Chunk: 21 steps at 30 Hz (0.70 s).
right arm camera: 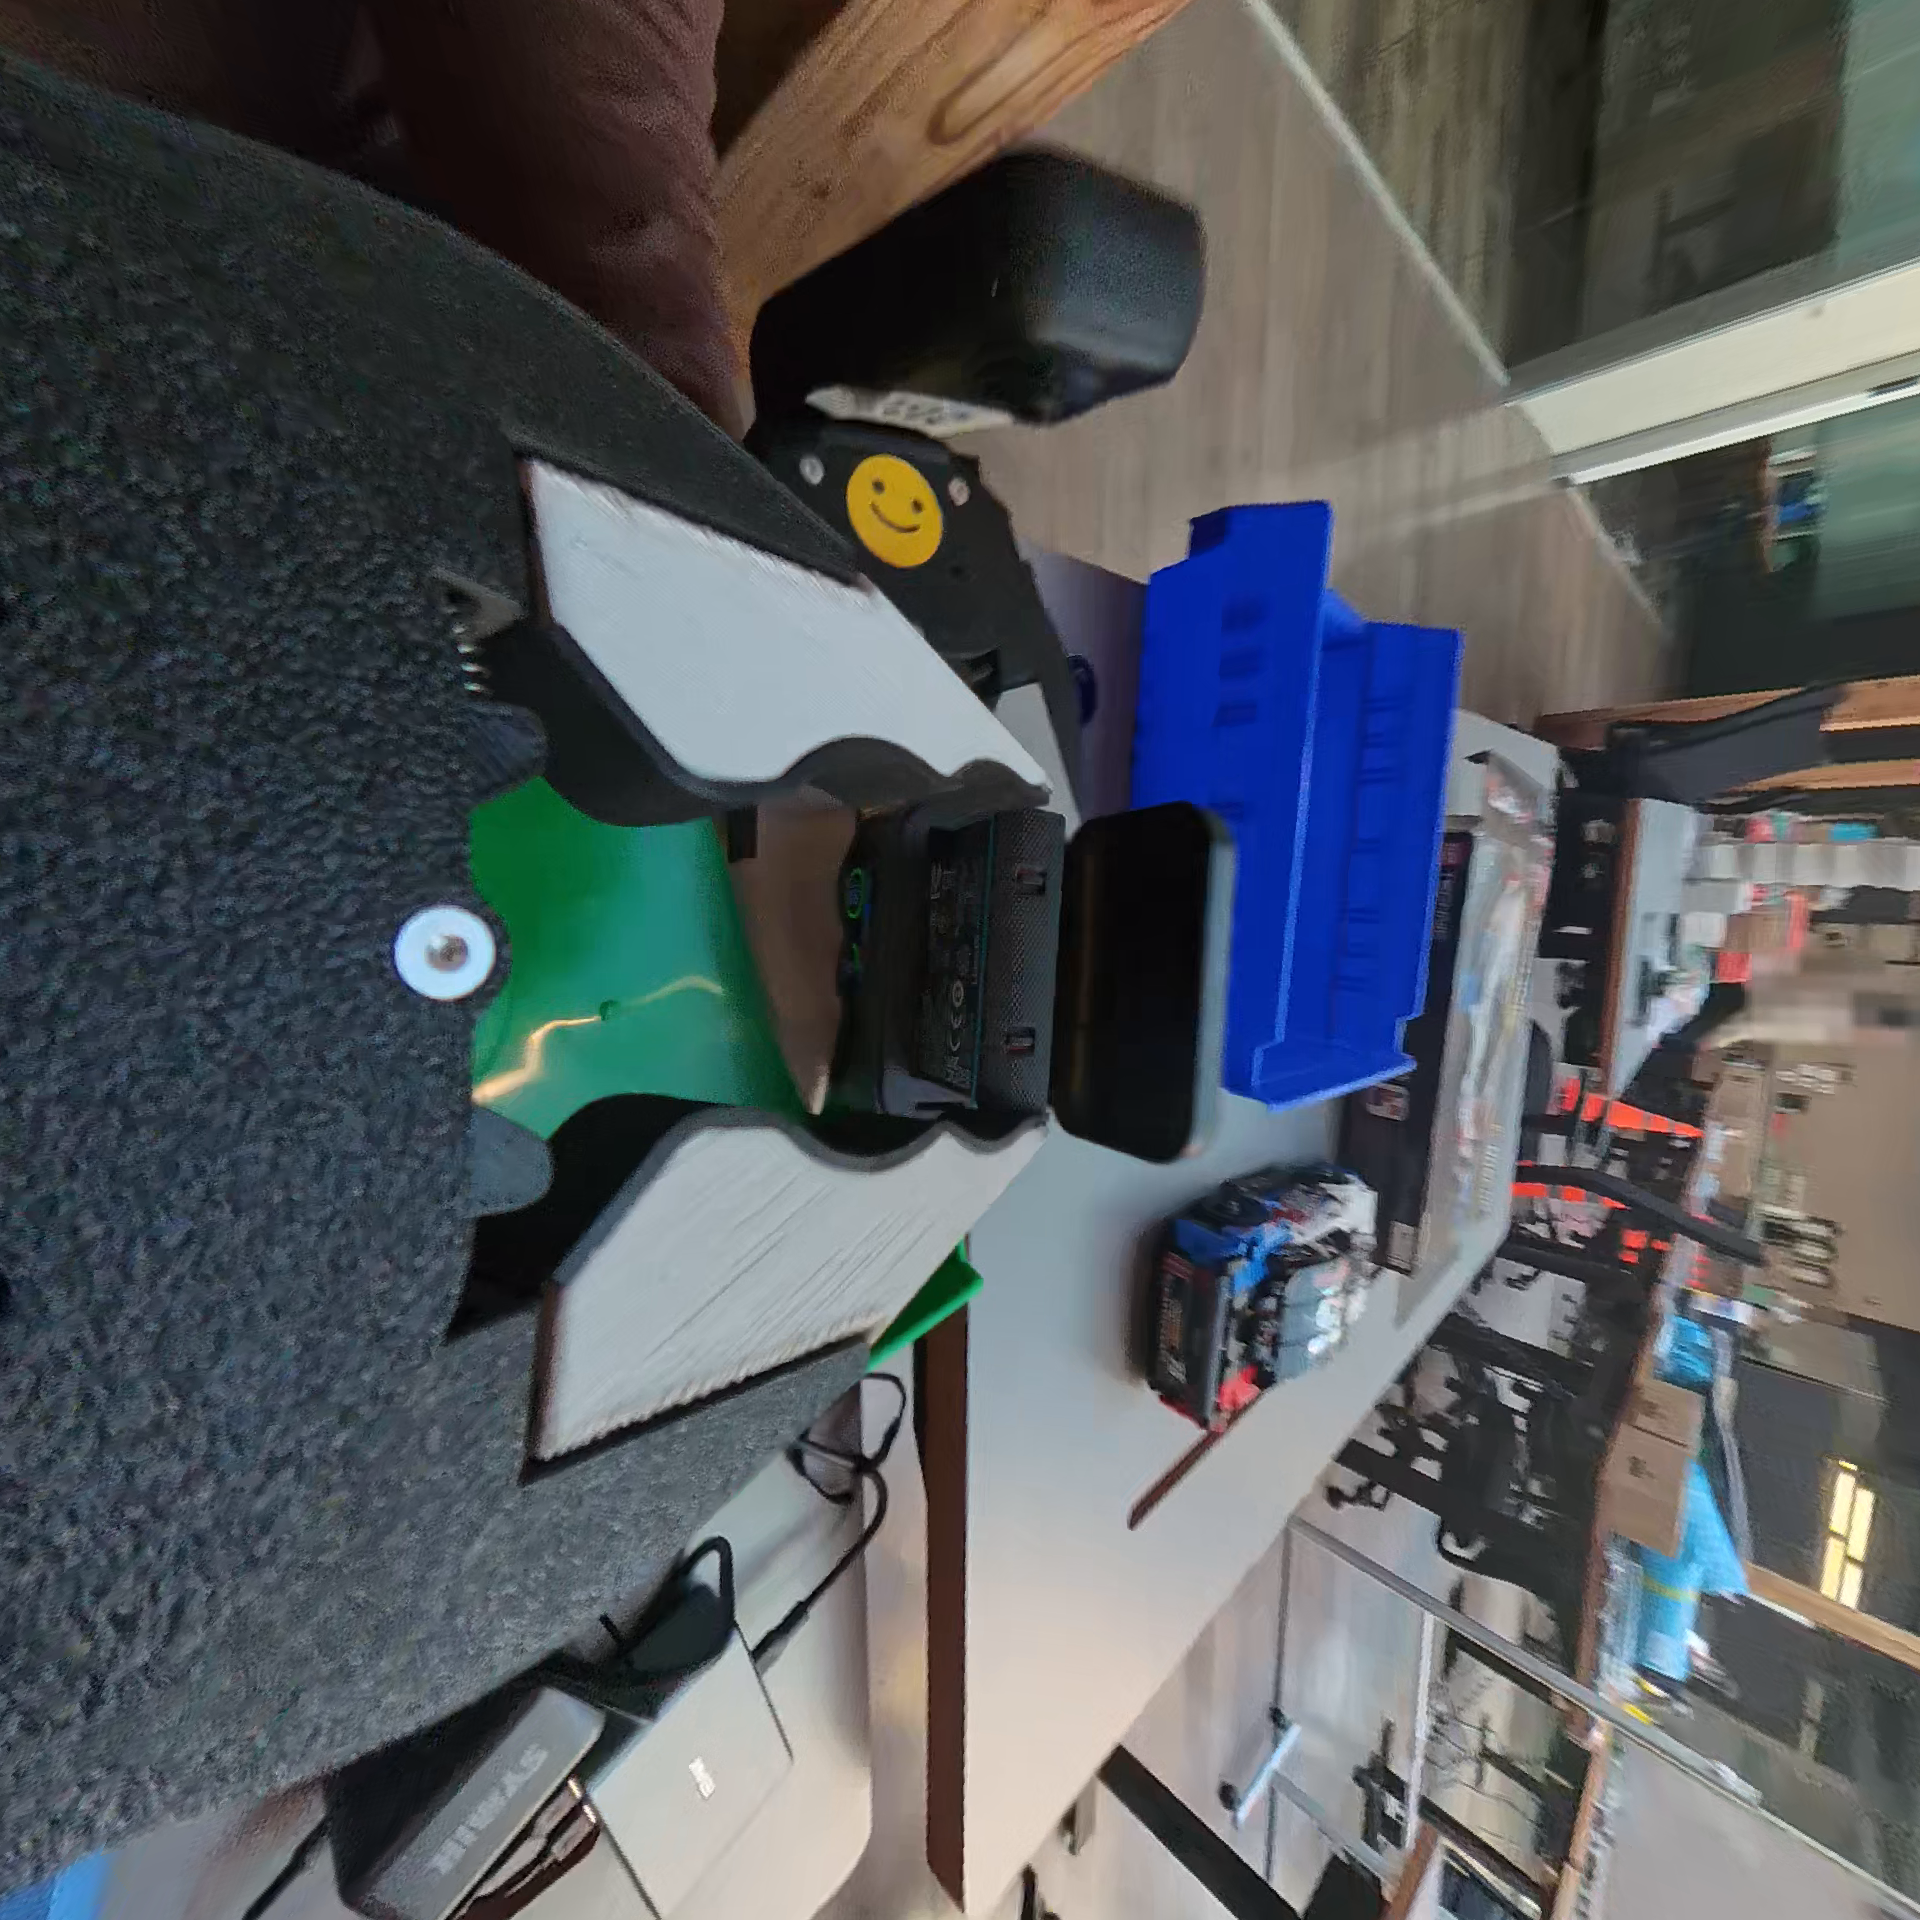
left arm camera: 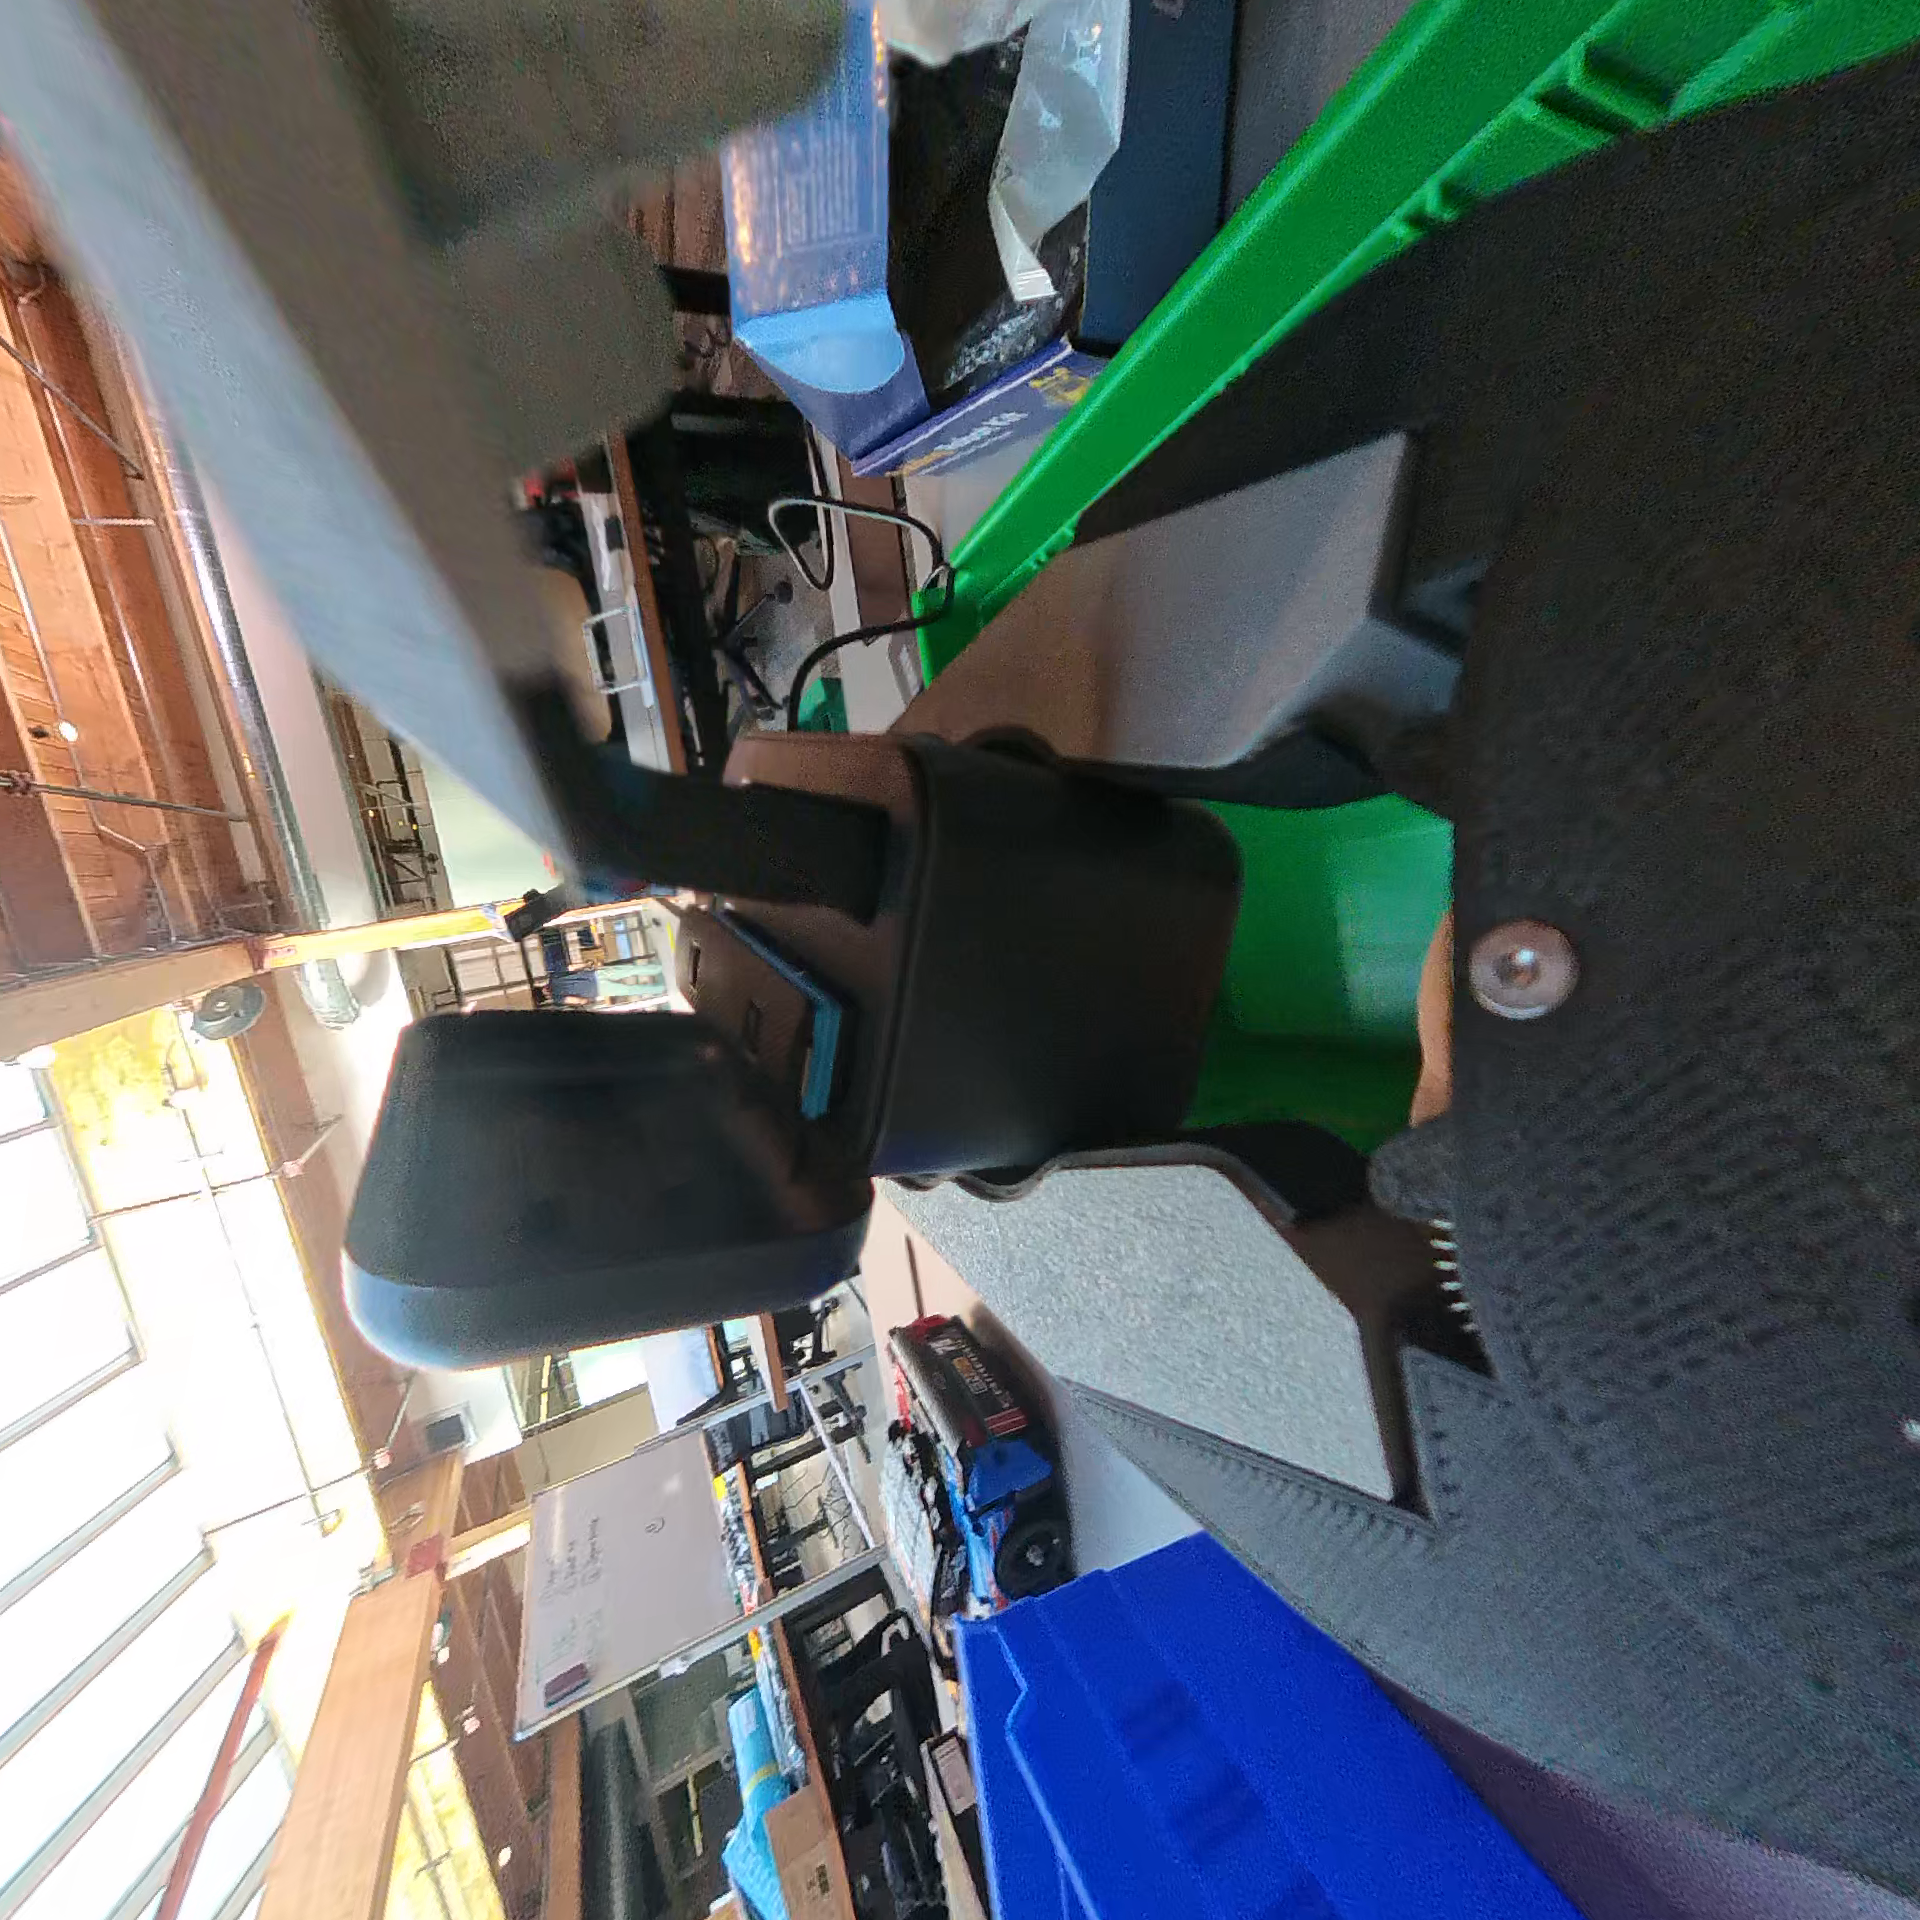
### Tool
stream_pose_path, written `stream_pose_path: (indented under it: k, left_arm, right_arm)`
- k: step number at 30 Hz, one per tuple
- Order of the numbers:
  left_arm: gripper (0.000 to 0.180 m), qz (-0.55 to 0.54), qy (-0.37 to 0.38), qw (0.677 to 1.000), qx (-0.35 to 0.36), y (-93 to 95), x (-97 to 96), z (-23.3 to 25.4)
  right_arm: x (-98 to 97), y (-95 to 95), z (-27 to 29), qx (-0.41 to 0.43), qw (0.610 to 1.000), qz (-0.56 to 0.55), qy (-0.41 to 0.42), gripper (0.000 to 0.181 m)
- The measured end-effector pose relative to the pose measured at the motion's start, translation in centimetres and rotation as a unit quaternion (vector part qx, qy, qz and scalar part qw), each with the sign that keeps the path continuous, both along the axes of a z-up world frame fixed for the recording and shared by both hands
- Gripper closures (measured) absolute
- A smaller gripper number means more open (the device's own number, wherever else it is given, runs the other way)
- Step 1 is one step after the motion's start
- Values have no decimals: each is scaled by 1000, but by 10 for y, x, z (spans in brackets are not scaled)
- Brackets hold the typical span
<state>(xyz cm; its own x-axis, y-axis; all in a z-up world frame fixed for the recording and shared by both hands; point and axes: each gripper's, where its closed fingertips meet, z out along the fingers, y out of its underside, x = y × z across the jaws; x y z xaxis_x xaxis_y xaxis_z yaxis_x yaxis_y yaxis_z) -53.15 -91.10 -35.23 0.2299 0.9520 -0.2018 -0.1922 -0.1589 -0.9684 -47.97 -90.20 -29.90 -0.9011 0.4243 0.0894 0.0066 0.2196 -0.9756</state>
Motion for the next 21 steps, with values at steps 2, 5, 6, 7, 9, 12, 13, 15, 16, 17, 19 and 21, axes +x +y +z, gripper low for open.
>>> stream_pose_path:
  k: [2, 5, 6, 7, 9, 12, 13, 15, 16, 17, 19, 21]
  left_arm:
    - [106, -4, -21, 999, 29, -6, -2, -14]
    - [106, -10, 24, 999, 45, -8, 9, 5]
    - [106, -11, 17, 999, 32, -5, 7, 6]
    - [106, -12, 10, 1000, 25, -2, 4, 6]
    - [106, -15, 6, 1000, 20, 1, 2, 5]
    - [106, -24, -14, 999, 26, 2, 1, -5]
    - [106, -28, -26, 999, 24, 1, 0, -10]
    - [106, -29, -48, 998, 16, -2, -1, -20]
    - [106, -33, -57, 998, 13, -2, 0, -23]
    - [106, -37, -65, 997, 12, -3, 0, -26]
    - [106, -36, -69, 997, 7, -6, 2, -27]
    - [106, -31, -72, 997, -3, -10, 1, -29]
  right_arm:
    - [-4, 17, 19, -16, 999, -22, 22, 125]
    - [-9, 26, 13, -10, 1000, -14, -20, 123]
    - [-11, 26, 12, -16, 999, -11, -29, 124]
    - [-12, 26, 11, -15, 999, -11, -34, 124]
    - [-12, 26, 12, -11, 999, -14, -28, 124]
    - [-12, 32, 17, -17, 999, -18, -22, 124]
    - [-13, 35, 19, -21, 999, -19, -24, 124]
    - [-15, 39, 20, -24, 999, -20, -31, 124]
    - [-17, 41, 19, -20, 999, -23, -34, 124]
    - [-20, 42, 16, -13, 999, -29, -35, 124]
    - [-26, 46, 12, -2, 999, -44, -33, 124]
    - [-29, 47, 11, -2, 998, -50, -32, 124]
